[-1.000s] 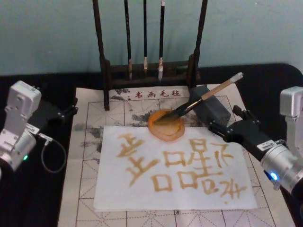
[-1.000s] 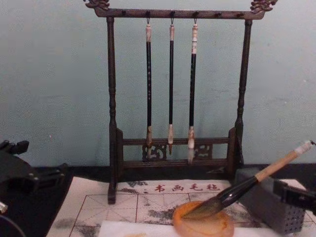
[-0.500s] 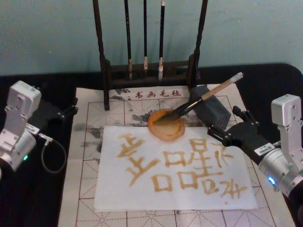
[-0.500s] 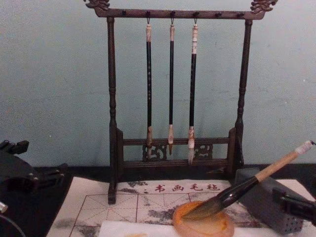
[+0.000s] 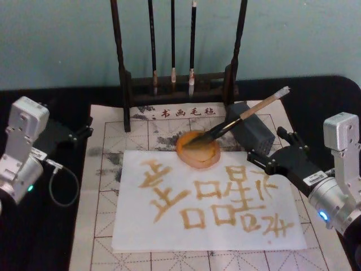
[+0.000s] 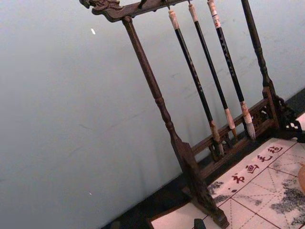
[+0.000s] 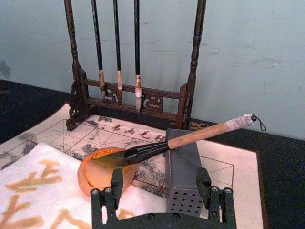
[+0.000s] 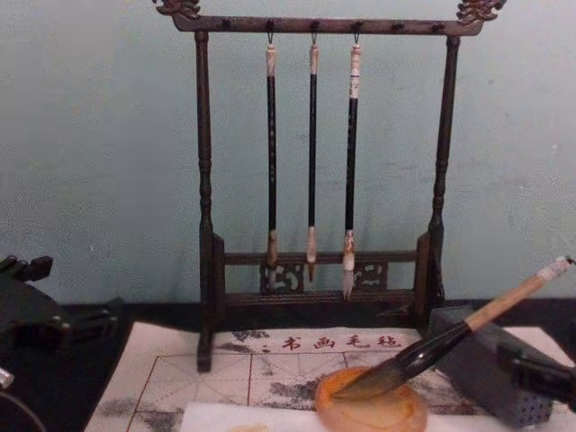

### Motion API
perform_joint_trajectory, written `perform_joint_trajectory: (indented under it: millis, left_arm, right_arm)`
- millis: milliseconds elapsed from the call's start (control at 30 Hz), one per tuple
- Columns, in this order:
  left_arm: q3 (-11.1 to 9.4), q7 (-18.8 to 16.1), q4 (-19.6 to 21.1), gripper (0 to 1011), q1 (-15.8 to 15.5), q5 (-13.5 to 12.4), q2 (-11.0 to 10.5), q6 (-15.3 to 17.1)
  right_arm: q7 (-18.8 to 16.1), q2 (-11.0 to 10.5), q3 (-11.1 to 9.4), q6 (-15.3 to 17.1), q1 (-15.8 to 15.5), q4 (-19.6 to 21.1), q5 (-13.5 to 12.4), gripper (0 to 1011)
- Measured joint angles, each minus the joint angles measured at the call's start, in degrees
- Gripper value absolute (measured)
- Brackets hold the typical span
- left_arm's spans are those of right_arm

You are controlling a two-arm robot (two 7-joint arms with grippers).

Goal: Pick up the brush from the inkstone, write on the paper, then place the brush back to its original position.

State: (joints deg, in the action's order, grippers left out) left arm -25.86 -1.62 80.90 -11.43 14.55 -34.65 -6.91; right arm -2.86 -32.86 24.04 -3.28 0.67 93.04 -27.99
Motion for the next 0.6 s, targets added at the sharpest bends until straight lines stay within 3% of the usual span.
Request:
perform_joint_trajectory:
  millis: [600]
  left_arm:
    - [0.0, 0.0, 0.0, 1001, 0.0, 0.0, 0.0, 0.0]
  right_arm:
    - [-0.1, -0.1, 0.0, 0.1, 0.0, 0.1, -0.2, 1000]
